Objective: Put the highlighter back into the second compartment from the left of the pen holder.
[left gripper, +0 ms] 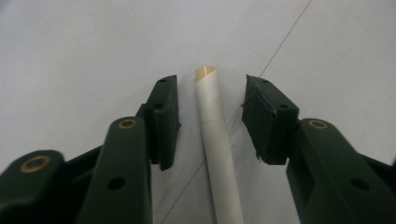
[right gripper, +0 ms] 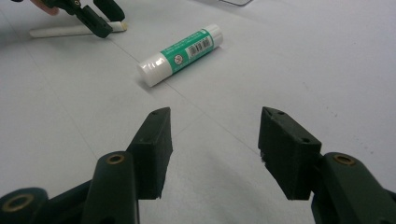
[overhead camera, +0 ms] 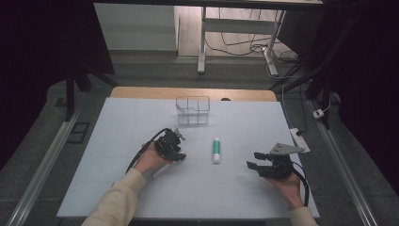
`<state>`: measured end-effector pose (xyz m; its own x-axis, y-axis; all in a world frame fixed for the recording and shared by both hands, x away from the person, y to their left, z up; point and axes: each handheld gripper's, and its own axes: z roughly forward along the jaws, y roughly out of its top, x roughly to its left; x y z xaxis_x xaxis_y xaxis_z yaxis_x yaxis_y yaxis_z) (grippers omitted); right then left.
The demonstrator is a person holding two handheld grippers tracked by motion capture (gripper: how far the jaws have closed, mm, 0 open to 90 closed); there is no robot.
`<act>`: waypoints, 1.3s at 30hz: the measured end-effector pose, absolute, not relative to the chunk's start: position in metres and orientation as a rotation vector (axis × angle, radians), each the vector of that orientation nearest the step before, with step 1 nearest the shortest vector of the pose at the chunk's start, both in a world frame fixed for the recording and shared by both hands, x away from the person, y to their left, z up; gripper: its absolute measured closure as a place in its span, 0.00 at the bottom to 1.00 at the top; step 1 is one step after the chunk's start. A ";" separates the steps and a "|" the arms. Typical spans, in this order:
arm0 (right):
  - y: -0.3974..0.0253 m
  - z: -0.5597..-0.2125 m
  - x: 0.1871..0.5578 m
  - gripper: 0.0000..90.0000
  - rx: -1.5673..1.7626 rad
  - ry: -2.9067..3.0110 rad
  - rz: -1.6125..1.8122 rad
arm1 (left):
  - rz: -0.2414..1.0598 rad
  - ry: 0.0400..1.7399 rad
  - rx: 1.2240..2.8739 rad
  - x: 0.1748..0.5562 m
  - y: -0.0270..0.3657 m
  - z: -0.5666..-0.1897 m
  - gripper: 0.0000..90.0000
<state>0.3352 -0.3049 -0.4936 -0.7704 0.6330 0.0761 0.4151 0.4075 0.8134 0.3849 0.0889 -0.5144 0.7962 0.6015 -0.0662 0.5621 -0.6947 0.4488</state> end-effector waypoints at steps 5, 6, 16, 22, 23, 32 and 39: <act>-0.306 -0.493 0.335 0.49 0.929 2.412 1.300 | 0.168 0.875 2.556 0.381 0.085 -0.513 0.78; -0.306 -0.493 0.335 0.49 0.928 2.411 1.299 | 0.171 0.870 2.562 0.380 0.084 -0.513 0.81; -0.306 -0.493 0.335 0.49 0.923 2.413 1.290 | 0.219 0.873 2.583 0.376 0.079 -0.512 0.87; -0.306 -0.493 0.335 0.49 0.927 2.409 1.293 | 0.209 0.857 2.565 0.375 0.082 -0.509 0.88; -0.307 -0.493 0.335 0.49 0.925 2.407 1.294 | 0.205 0.858 2.546 0.375 0.084 -0.507 0.88; -0.309 -0.491 0.336 0.49 0.930 2.394 1.300 | 0.195 0.836 2.386 0.369 0.109 -0.475 0.88; -0.310 -0.491 0.335 0.49 0.932 2.393 1.296 | 0.226 0.821 2.275 0.363 0.125 -0.459 0.88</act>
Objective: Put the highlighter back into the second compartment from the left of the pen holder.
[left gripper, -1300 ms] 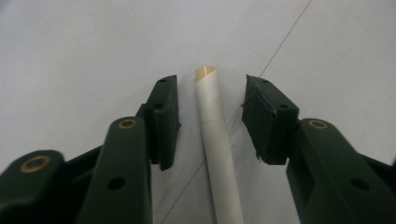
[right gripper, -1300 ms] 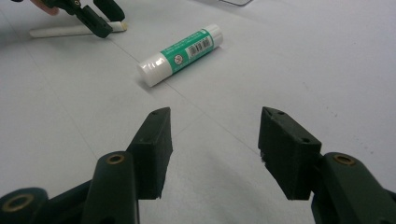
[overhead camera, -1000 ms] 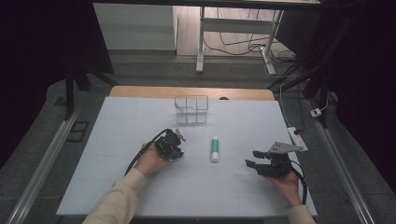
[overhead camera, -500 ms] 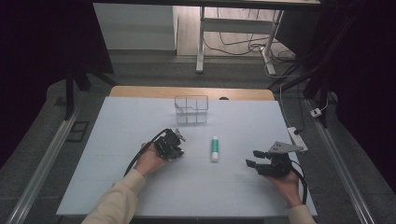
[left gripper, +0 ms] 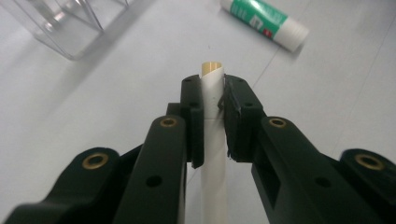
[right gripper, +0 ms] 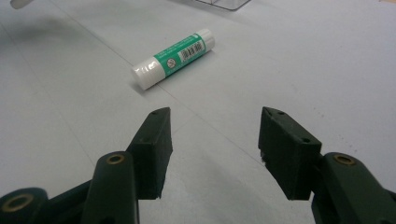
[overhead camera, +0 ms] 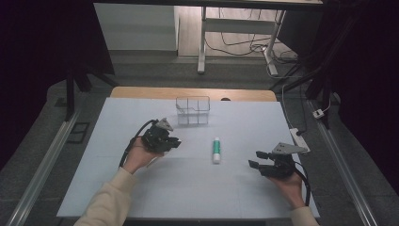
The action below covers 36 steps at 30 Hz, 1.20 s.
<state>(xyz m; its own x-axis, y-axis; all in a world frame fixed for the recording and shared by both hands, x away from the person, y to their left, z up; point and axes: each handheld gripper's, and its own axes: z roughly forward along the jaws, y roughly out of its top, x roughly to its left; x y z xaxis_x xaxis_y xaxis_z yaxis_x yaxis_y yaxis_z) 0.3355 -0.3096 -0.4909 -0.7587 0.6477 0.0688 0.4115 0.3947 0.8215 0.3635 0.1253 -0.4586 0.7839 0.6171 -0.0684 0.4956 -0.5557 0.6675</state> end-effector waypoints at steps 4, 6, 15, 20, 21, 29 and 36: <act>-0.310 -0.491 0.336 0.49 0.932 2.391 1.296 | 0.254 0.829 2.221 0.362 0.132 -0.454 0.88; -0.310 -0.491 0.336 0.49 0.934 2.388 1.301 | 0.264 0.831 2.200 0.361 0.135 -0.452 0.88; -0.310 -0.491 0.335 0.49 0.936 2.389 1.299 | 0.329 0.827 2.080 0.356 0.147 -0.442 0.88; -0.310 -0.491 0.336 0.49 0.937 2.383 1.311 | 0.337 0.822 2.030 0.354 0.153 -0.438 0.88; -0.311 -0.491 0.336 0.49 0.937 2.381 1.310 | 0.340 0.821 2.023 0.354 0.154 -0.438 0.88; -0.312 -0.490 0.336 0.49 0.940 2.373 1.309 | 0.380 0.797 1.969 0.350 0.158 -0.432 0.88; -0.312 -0.490 0.336 0.49 0.940 2.370 1.313 | 0.394 0.785 1.942 0.348 0.161 -0.430 0.88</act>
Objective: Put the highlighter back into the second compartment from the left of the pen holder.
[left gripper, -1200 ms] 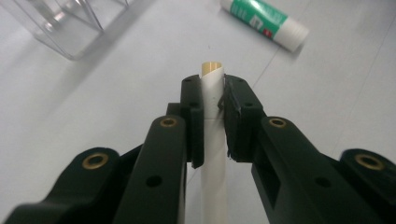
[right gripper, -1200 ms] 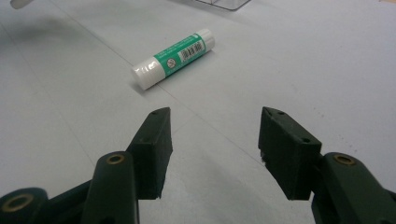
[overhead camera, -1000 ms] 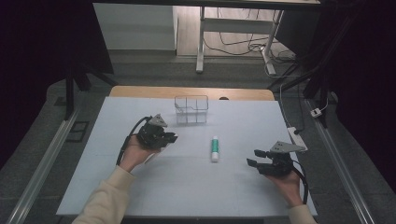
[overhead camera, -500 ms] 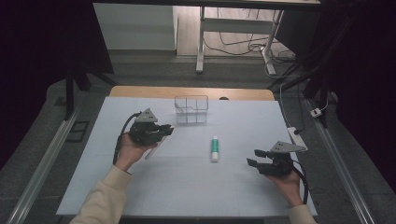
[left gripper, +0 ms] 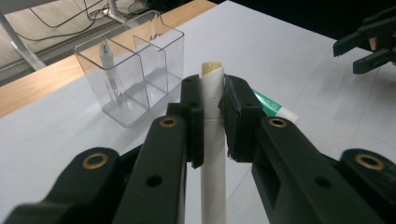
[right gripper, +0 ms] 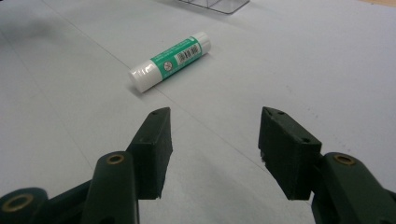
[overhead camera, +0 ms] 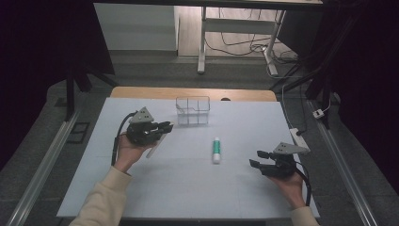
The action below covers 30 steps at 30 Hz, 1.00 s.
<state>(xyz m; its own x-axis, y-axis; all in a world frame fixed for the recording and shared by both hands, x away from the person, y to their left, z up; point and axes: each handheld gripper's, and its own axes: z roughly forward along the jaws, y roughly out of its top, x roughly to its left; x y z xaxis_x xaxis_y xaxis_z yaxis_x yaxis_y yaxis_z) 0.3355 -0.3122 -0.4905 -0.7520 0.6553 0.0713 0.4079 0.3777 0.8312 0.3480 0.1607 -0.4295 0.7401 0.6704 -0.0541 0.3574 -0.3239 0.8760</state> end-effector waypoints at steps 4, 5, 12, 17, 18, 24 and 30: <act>-0.312 -0.491 0.336 0.48 0.941 2.371 1.311 | 0.403 0.783 1.922 0.347 0.162 -0.428 0.88; -0.312 -0.491 0.336 0.48 0.943 2.371 1.309 | 0.404 0.784 1.916 0.347 0.163 -0.427 0.88; -0.313 -0.491 0.336 0.48 0.939 2.371 1.303 | 0.421 0.791 1.881 0.345 0.167 -0.424 0.88; -0.313 -0.492 0.337 0.48 0.943 2.369 1.305 | 0.427 0.797 1.846 0.344 0.172 -0.421 0.88; -0.313 -0.492 0.337 0.48 0.942 2.370 1.304 | 0.429 0.798 1.841 0.344 0.173 -0.421 0.88; -0.313 -0.491 0.337 0.48 0.942 2.367 1.307 | 0.442 0.802 1.811 0.343 0.175 -0.417 0.88; -0.314 -0.491 0.338 0.48 0.948 2.363 1.313 | 0.429 0.804 1.784 0.347 0.175 -0.418 0.88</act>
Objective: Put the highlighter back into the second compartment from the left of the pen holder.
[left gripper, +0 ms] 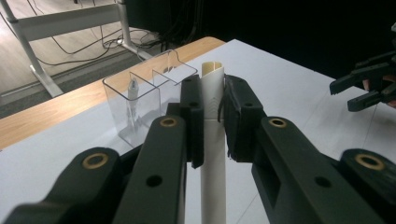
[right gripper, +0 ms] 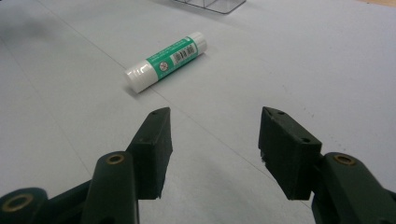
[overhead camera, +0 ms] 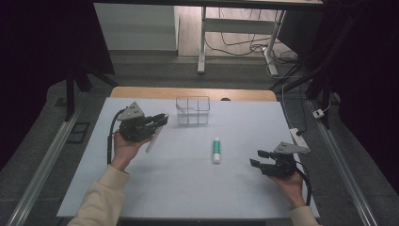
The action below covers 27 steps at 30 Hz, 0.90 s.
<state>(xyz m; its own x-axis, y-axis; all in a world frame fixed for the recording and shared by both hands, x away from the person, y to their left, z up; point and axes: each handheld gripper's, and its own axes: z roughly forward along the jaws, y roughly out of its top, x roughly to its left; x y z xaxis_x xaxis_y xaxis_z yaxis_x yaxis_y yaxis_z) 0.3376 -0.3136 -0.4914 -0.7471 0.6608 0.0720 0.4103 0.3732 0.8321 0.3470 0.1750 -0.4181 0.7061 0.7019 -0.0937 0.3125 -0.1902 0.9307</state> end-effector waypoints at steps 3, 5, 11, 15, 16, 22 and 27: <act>-0.313 -0.491 0.338 0.49 0.953 2.357 1.321 | 0.433 0.801 1.768 0.349 0.173 -0.417 0.88; -0.314 -0.490 0.339 0.49 0.952 2.355 1.324 | 0.425 0.797 1.749 0.352 0.172 -0.415 0.88; -0.314 -0.490 0.340 0.49 0.955 2.354 1.326 | 0.396 0.787 1.718 0.365 0.165 -0.405 0.88; -0.314 -0.490 0.341 0.49 0.954 2.353 1.336 | 0.384 0.776 1.687 0.372 0.161 -0.396 0.88; -0.315 -0.490 0.341 0.49 0.955 2.352 1.340 | 0.392 0.775 1.687 0.373 0.159 -0.394 0.88; -0.317 -0.489 0.341 0.49 0.966 2.341 1.342 | 0.426 0.769 1.699 0.379 0.151 -0.385 0.88; -0.315 -0.491 0.341 0.49 0.962 2.345 1.340 | 0.430 0.762 1.689 0.385 0.146 -0.380 0.88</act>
